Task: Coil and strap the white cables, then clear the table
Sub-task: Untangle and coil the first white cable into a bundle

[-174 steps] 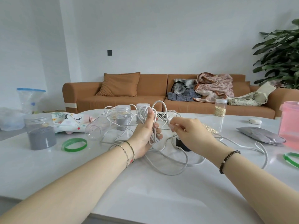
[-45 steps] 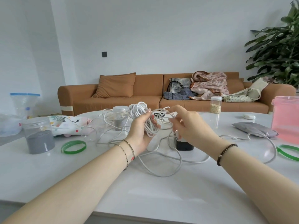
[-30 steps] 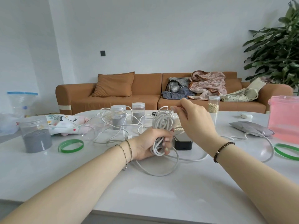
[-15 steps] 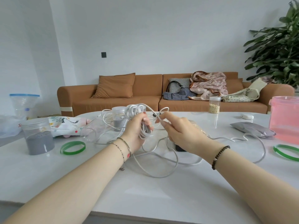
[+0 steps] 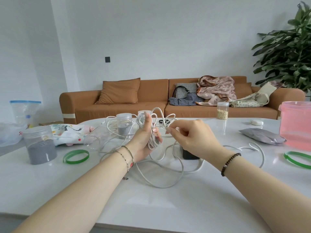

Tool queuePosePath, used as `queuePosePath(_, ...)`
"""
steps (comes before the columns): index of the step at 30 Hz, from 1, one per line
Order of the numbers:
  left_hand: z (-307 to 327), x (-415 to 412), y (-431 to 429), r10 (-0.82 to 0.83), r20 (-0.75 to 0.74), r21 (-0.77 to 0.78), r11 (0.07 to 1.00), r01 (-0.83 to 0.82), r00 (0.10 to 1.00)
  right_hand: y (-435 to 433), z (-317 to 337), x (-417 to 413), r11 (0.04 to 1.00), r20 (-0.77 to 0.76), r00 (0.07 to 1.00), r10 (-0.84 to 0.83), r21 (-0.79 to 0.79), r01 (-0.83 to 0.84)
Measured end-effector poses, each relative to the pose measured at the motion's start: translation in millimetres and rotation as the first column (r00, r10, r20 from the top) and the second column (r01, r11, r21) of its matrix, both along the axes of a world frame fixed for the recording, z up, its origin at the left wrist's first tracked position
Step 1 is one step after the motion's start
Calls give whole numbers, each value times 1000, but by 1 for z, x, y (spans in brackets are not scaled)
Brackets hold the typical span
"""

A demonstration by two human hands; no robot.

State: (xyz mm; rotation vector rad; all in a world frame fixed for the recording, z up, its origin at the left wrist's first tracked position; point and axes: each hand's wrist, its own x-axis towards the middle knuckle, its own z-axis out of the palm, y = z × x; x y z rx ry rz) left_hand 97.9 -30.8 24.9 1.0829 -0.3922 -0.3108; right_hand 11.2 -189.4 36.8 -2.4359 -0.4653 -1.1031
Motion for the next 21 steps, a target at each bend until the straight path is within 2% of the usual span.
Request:
queuePosePath(5, -3, -5, 2, -87, 108, 183, 981, 66, 990, 5, -4, -1, 992, -75, 997, -21, -129, 11)
queuePosePath(8, -5, -7, 0, -44, 119, 247, 969, 14, 992, 7, -6, 0, 971, -155, 986, -65, -237, 27)
queuePosePath(10, -6, -7, -1, -14, 87, 210, 978, -5, 996, 9, -7, 2, 975, -211, 977, -39, -221, -8)
queuePosePath(12, -6, -7, -1, -13, 32, 96, 995, 10, 999, 10, -10, 5, 985, -249, 968, -5, -169, -38)
queuePosePath(16, -5, -5, 0, 20, -54, -55, 998, -23, 998, 10, -13, 9, 990, -221, 974, 43, -121, -71)
queuePosePath(21, -7, -2, -2, 51, -53, 58, 997, -48, 997, 10, -14, 7, 986, -212, 977, 24, -154, -58)
